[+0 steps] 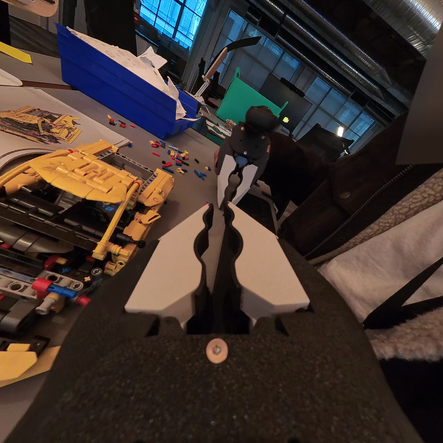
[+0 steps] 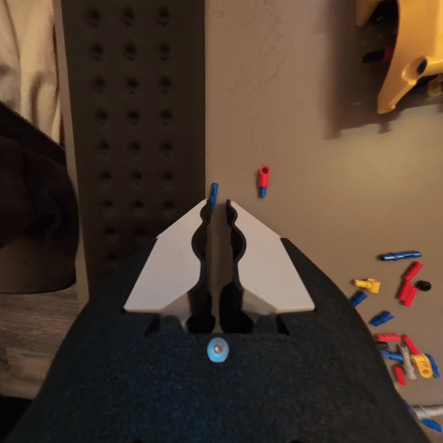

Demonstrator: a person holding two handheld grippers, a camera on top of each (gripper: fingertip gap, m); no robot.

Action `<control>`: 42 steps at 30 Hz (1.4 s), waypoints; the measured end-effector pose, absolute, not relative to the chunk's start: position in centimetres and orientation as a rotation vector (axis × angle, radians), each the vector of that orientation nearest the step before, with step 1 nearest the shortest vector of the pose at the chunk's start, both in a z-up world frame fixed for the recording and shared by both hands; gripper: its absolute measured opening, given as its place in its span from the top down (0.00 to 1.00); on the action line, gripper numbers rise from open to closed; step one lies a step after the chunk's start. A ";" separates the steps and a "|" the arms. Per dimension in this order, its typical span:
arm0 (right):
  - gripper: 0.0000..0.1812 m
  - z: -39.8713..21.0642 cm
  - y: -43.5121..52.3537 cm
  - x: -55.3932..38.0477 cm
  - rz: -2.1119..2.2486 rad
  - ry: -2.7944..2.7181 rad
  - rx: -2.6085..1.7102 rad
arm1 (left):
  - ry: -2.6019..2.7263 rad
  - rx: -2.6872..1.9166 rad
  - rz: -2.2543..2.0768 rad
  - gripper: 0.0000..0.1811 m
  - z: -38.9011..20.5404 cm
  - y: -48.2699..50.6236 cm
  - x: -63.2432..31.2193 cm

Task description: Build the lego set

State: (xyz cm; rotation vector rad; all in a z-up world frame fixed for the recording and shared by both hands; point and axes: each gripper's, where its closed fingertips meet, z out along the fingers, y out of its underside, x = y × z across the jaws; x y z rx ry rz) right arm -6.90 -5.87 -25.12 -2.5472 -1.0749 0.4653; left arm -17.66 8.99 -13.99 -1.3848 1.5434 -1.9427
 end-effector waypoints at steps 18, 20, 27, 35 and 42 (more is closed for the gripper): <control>0.98 -25.4 -5.8 -6.7 0.253 -1.002 -2.526 | 1.543 -1.387 -1.945 0.95 -14.0 9.0 -17.6; 0.98 -25.4 -5.7 -6.7 0.203 -1.022 -2.522 | 1.543 -1.389 -1.942 0.96 -14.1 9.1 -17.6; 0.98 -20.9 -1.8 -8.4 0.258 -0.811 -2.267 | 1.554 -1.389 -1.938 0.95 -14.1 8.9 -17.5; 0.98 -12.9 5.9 -13.4 0.524 -0.440 -1.791 | 1.538 -1.348 -1.915 0.96 -13.7 8.8 -17.6; 0.98 -11.6 8.5 -17.4 0.997 -0.148 -1.603 | 1.394 -1.226 -1.889 0.96 -11.4 9.9 -17.8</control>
